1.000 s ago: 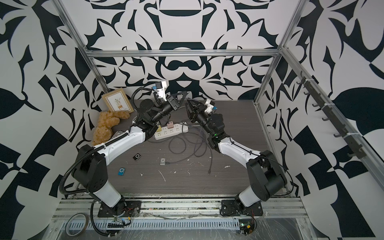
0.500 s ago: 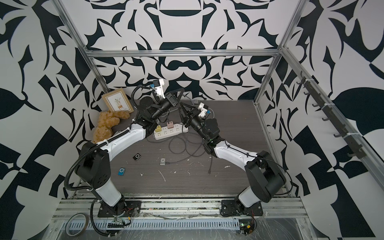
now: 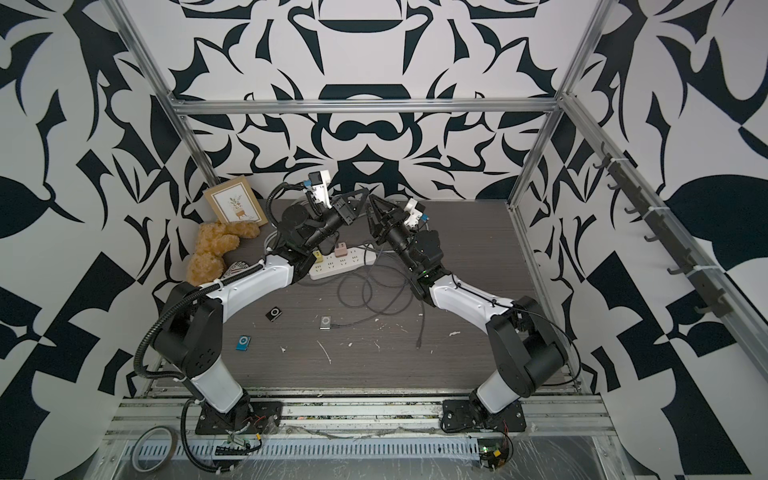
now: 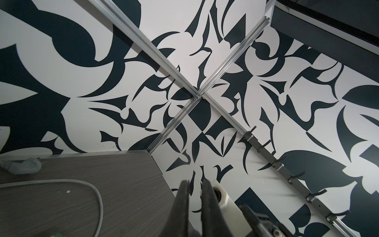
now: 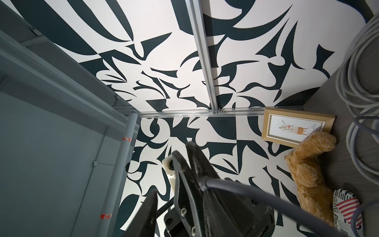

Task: Charge mp3
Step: Pick up the charging cable from the center of the board.

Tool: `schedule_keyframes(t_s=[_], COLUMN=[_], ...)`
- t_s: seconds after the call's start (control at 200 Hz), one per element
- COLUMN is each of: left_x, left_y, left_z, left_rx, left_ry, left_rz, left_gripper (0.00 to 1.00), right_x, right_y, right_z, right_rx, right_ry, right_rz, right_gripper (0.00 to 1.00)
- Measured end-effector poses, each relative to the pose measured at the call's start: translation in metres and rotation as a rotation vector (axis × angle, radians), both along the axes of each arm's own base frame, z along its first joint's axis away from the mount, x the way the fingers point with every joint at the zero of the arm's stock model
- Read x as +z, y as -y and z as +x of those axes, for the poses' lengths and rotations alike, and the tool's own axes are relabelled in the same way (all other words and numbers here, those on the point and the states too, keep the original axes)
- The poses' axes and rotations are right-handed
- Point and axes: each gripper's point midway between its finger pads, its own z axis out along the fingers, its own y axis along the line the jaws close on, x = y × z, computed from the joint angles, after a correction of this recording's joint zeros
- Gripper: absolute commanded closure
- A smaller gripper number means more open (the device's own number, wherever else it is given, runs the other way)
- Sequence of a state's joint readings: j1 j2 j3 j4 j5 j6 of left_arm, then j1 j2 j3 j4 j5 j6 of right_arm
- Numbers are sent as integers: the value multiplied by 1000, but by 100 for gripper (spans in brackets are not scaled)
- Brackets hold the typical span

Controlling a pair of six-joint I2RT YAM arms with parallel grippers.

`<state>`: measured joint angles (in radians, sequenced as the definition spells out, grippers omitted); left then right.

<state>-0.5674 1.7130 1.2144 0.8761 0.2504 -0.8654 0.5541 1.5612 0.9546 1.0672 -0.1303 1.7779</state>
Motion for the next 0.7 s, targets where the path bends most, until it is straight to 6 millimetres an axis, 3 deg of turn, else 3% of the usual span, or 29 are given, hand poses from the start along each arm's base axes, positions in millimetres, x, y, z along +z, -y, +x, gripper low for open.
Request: schedule_keyframes(t_s=[0.345, 0.7], left_x=[1, -2], left_y=[8, 14], left_z=[-9, -13], left_rx=[-25, -34], left_ry=[15, 18], left_rz=[-7, 9], left_gripper=[100, 100], right_x=[2, -1], right_y=[9, 16], right_z=[6, 14], right_rx=[-39, -68], right_ry=[-1, -14], right_rz=[16, 34], right_gripper=[73, 68])
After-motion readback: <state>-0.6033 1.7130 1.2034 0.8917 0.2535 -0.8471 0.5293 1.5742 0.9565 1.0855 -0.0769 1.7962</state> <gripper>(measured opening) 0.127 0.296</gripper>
